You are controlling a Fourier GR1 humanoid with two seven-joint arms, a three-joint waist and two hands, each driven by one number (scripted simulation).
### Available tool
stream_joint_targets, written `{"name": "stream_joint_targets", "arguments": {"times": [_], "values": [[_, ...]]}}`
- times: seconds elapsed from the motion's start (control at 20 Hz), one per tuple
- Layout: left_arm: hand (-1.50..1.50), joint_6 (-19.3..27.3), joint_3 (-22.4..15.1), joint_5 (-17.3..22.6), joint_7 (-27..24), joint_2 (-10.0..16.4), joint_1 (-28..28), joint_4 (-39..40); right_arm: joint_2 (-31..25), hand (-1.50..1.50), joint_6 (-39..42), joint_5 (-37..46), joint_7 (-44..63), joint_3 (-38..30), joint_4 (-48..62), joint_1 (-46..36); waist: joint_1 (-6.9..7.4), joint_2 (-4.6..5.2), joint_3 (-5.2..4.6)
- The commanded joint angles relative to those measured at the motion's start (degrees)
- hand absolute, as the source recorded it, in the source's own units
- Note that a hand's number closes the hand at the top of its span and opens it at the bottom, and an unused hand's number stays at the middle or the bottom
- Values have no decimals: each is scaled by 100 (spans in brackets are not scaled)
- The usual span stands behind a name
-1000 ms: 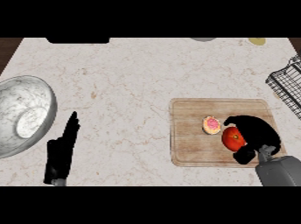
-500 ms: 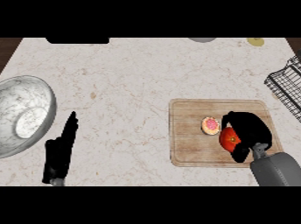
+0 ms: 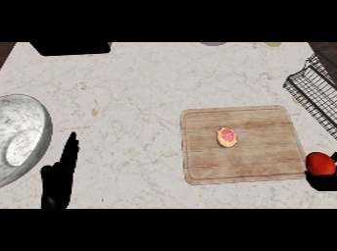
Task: Pick the tomato from the cutting board and place it in the tiered basket
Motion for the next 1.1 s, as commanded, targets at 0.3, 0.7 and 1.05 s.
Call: {"name": "stream_joint_targets", "arguments": {"times": [0.3, 0.7, 1.05], "values": [[0, 27, 20, -52, 97, -3, -87, 51, 322, 150, -690, -1254, 760, -1954, -2612, 1024, -2, 2, -24], [0, 12, -54, -100, -14, -96, -56, 143, -200, 150, -6, -1894, 1698, -3113, -5402, 1291, 118, 30, -20], [0, -120, -179, -149, 263, -54, 6, -236, -1509, 150, 1359, -3084, 3271, -4157, -5772, 372, 336, 62, -11]]}}
